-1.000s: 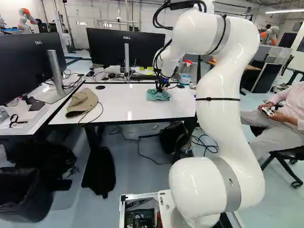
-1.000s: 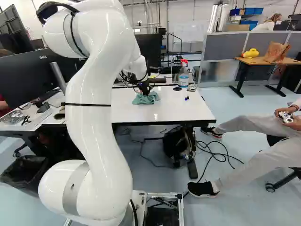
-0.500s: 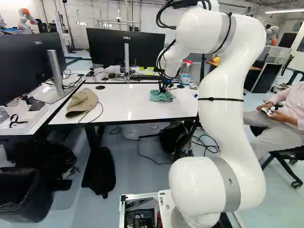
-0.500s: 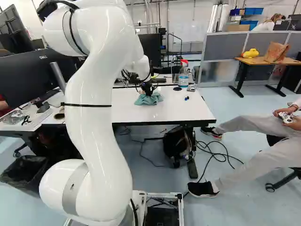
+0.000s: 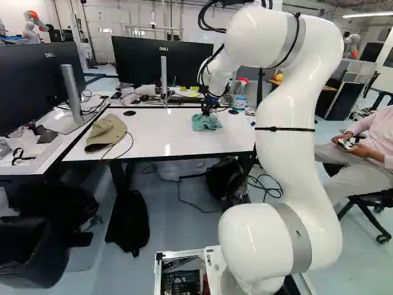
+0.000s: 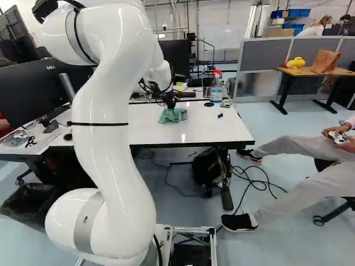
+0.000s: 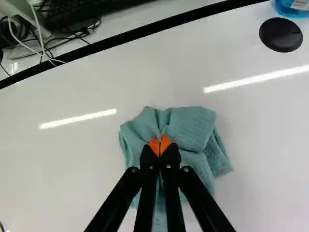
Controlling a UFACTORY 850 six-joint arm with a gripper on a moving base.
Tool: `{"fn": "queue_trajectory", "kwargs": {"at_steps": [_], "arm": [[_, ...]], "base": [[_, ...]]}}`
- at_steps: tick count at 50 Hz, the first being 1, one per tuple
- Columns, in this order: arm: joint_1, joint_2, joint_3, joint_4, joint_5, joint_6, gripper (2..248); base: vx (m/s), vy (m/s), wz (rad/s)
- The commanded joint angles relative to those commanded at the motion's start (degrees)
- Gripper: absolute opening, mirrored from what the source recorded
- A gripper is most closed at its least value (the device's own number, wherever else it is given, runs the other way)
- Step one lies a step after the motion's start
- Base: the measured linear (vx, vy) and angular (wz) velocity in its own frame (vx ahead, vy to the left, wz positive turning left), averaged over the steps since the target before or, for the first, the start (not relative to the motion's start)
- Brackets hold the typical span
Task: Clean the table with the green towel
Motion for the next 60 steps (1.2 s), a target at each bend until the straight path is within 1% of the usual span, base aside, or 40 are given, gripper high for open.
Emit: {"fn": "queue_trajectory", "kwargs": {"at_steps": [11,23,60], "arm": [[1.5,2.2,1.7,0.0,0.0,0.0,23],[2.5,4.7,5.0,0.0,0.0,0.0,23],[3.0,14.0,16.5,0.0,0.0,0.0,23]], "base": [[0.000,0.000,0.000],[0.000,0.000,0.000],[0.000,0.000,0.000]]}}
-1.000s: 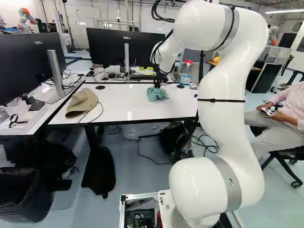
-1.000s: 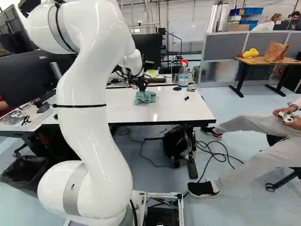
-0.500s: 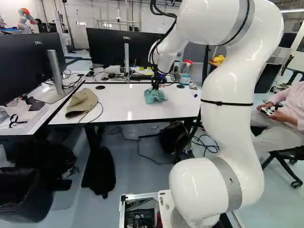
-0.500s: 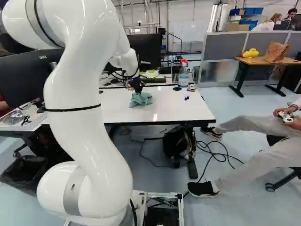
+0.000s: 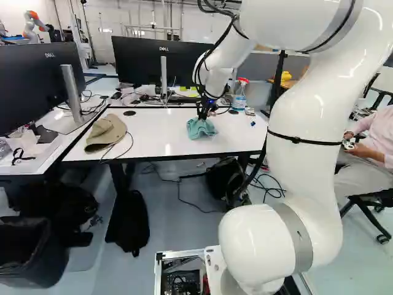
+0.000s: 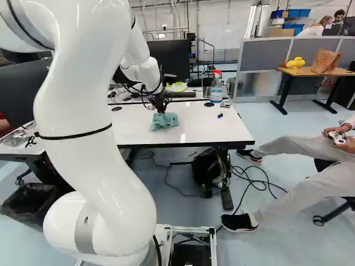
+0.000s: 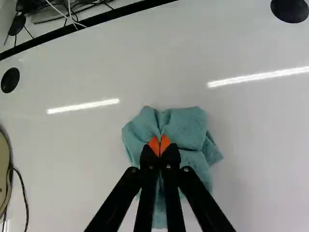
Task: Clean the table with the green towel
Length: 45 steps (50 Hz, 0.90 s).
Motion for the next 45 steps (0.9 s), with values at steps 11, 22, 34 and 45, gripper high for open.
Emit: {"fn": "queue_trajectory", "kwargs": {"at_steps": [11,22,34,45], "arm": [[0.0,1.0,1.2,0.0,0.0,0.0,23],[0.0,1.0,1.2,0.0,0.0,0.0,23],[0.0,1.4,1.3,0.0,0.0,0.0,23],[0.7,2.1,0.6,0.0,0.0,0.0,23]], "base": [[0.000,0.000,0.000],[0.000,0.000,0.000],[0.000,0.000,0.000],[0.000,0.000,0.000]]}}
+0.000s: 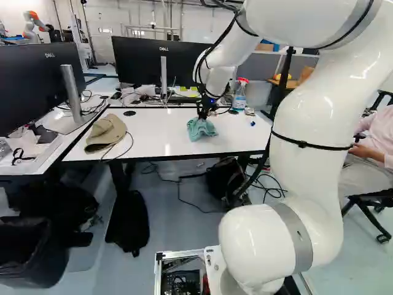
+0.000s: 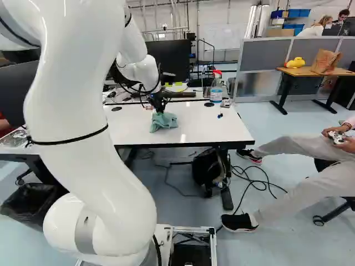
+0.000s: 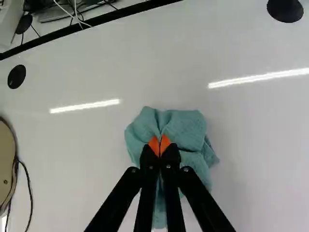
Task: Clean the table with the green towel
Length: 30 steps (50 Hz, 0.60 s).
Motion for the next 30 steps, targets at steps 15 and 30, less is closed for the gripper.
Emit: {"fn": "queue_trajectory", "kwargs": {"at_steps": [15,30], "arm": [[2.2,-0.5,-2.9,0.0,0.0,0.0,23],[4.8,-1.1,-3.6,0.0,0.0,0.0,23]], "base": [[0.000,0.000,0.000],[0.000,0.000,0.000]]}}
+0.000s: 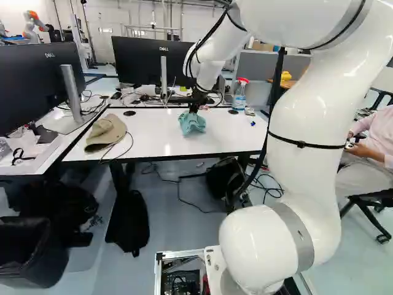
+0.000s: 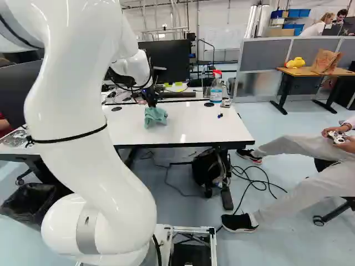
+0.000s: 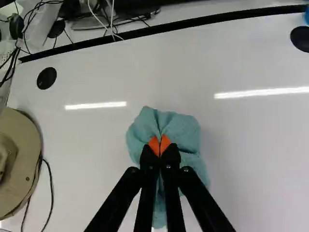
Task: Clean the table with the green towel
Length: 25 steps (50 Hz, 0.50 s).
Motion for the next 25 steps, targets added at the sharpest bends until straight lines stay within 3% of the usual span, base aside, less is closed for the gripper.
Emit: {"fn": "queue_trajectory", "kwargs": {"at_steps": [25], "arm": [[4.4,-1.1,-1.3,0.0,0.0,0.0,23]], "base": [[0.000,0.000,0.000]]}}
